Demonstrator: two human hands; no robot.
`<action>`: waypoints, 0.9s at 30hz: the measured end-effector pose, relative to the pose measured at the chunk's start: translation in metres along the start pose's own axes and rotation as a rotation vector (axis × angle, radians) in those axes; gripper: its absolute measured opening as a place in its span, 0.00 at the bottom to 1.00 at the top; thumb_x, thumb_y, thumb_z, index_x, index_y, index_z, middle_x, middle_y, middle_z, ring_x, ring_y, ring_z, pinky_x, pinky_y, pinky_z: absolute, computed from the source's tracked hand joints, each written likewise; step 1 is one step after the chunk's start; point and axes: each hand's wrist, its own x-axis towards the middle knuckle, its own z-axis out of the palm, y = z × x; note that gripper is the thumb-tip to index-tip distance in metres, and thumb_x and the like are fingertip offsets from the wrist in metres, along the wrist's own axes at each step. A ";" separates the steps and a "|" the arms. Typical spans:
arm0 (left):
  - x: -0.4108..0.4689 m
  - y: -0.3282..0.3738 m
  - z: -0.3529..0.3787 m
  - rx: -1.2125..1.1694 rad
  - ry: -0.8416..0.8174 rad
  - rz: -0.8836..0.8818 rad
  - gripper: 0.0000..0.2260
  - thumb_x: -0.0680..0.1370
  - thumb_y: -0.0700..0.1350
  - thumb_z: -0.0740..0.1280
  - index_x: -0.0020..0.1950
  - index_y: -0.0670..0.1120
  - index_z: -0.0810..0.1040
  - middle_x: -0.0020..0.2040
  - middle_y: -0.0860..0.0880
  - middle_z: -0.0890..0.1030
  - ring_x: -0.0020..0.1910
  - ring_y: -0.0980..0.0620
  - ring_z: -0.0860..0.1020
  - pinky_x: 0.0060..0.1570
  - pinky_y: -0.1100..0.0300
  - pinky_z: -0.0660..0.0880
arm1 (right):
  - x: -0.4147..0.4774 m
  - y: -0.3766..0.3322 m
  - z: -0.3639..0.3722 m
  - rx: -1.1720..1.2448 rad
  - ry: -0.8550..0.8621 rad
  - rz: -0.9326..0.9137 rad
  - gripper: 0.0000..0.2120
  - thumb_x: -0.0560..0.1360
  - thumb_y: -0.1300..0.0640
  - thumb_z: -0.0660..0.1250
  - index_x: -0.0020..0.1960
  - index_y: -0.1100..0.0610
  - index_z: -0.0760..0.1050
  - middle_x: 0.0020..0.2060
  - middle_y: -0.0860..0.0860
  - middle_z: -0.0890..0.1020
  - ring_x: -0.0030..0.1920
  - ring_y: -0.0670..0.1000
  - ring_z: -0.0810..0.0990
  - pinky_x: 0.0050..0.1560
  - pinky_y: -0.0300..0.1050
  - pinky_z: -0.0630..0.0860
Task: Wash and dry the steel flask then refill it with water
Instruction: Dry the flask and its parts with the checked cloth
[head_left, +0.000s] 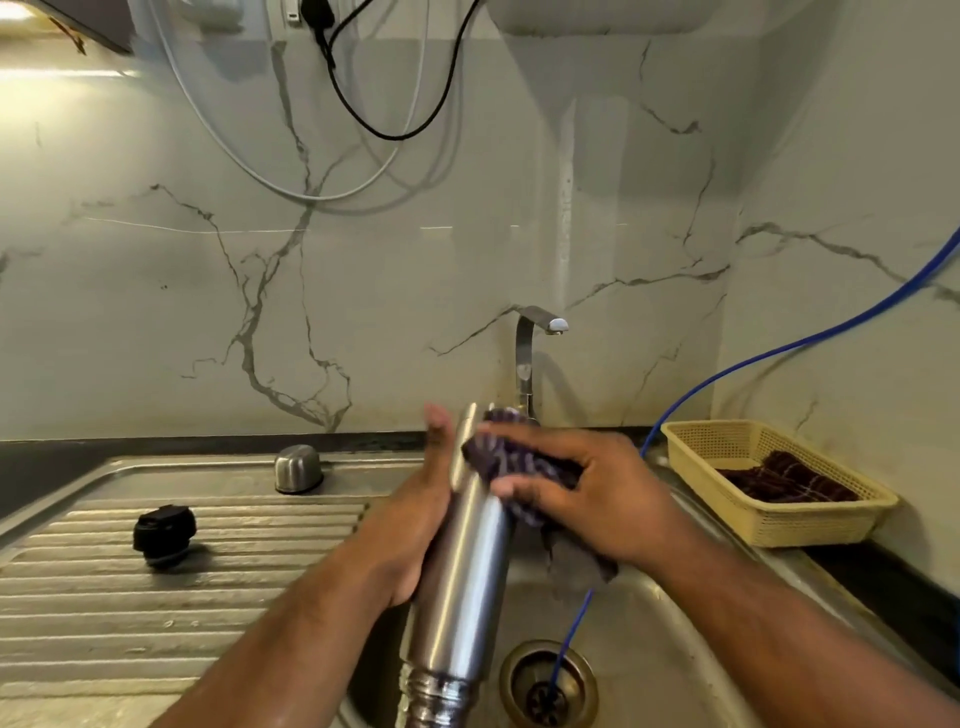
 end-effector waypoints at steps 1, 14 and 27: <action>-0.003 0.001 0.006 0.094 -0.005 0.055 0.36 0.67 0.78 0.56 0.61 0.55 0.81 0.52 0.52 0.87 0.50 0.55 0.86 0.50 0.58 0.82 | 0.001 0.001 -0.004 0.051 0.092 0.059 0.25 0.67 0.29 0.70 0.64 0.26 0.74 0.57 0.34 0.83 0.56 0.33 0.81 0.60 0.44 0.80; 0.011 -0.003 0.009 0.411 0.360 0.564 0.35 0.60 0.54 0.84 0.64 0.60 0.74 0.53 0.60 0.83 0.52 0.62 0.81 0.46 0.69 0.78 | 0.001 -0.030 -0.018 -0.176 0.360 -0.037 0.24 0.74 0.26 0.60 0.55 0.40 0.83 0.36 0.42 0.80 0.38 0.43 0.79 0.36 0.44 0.76; 0.008 -0.006 0.010 0.642 0.311 0.690 0.36 0.61 0.51 0.84 0.63 0.66 0.71 0.53 0.64 0.81 0.54 0.65 0.79 0.51 0.72 0.76 | 0.006 -0.015 -0.021 -0.028 0.334 -0.012 0.24 0.74 0.25 0.58 0.51 0.41 0.82 0.45 0.43 0.72 0.46 0.44 0.77 0.42 0.40 0.73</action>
